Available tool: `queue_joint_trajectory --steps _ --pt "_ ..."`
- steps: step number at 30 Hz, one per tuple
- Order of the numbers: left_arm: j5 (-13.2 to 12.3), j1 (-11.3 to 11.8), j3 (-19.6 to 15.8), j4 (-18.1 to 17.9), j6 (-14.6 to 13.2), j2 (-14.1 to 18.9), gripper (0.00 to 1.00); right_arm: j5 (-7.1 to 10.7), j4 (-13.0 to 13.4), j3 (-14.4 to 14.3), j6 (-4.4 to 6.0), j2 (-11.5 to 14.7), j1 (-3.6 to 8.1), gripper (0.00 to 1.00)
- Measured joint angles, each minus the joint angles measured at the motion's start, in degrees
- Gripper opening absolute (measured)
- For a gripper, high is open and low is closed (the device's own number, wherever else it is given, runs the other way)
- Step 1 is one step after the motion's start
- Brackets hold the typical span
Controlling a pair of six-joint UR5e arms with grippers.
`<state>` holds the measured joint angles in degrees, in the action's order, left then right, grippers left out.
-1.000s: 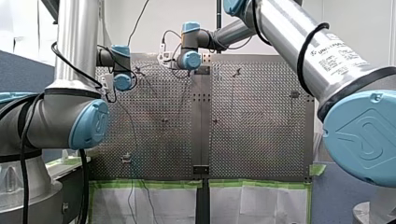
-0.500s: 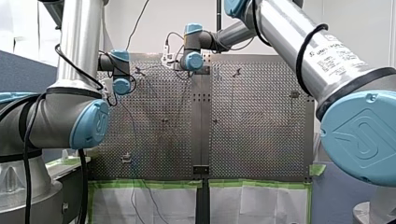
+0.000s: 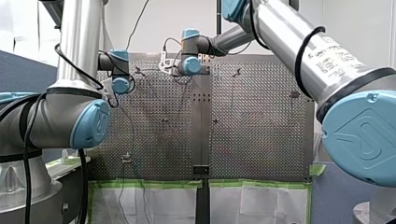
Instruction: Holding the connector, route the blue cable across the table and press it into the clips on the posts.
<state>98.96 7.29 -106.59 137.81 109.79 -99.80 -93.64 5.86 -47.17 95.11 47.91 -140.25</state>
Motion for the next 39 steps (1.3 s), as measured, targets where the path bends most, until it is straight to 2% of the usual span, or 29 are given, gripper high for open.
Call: queue_joint_trajectory --steps 6,19,29,39 --pt "1.69 -0.62 -0.38 2.97 1.66 0.82 0.98 -0.06 -0.05 0.00 0.00 -0.50 0.04 0.00" --pt "-3.80 -0.77 -6.64 9.92 6.22 7.28 0.98 -0.06 -0.22 -0.05 0.00 -0.93 0.44 0.00" --pt "-3.89 -1.69 -10.26 14.63 2.96 12.02 0.98 -0.06 -0.56 -0.13 0.00 -1.07 0.46 0.00" --pt "-3.97 -3.60 -10.97 19.34 -1.70 16.72 0.98 -0.06 -0.62 -0.16 0.00 -1.12 0.45 0.00"
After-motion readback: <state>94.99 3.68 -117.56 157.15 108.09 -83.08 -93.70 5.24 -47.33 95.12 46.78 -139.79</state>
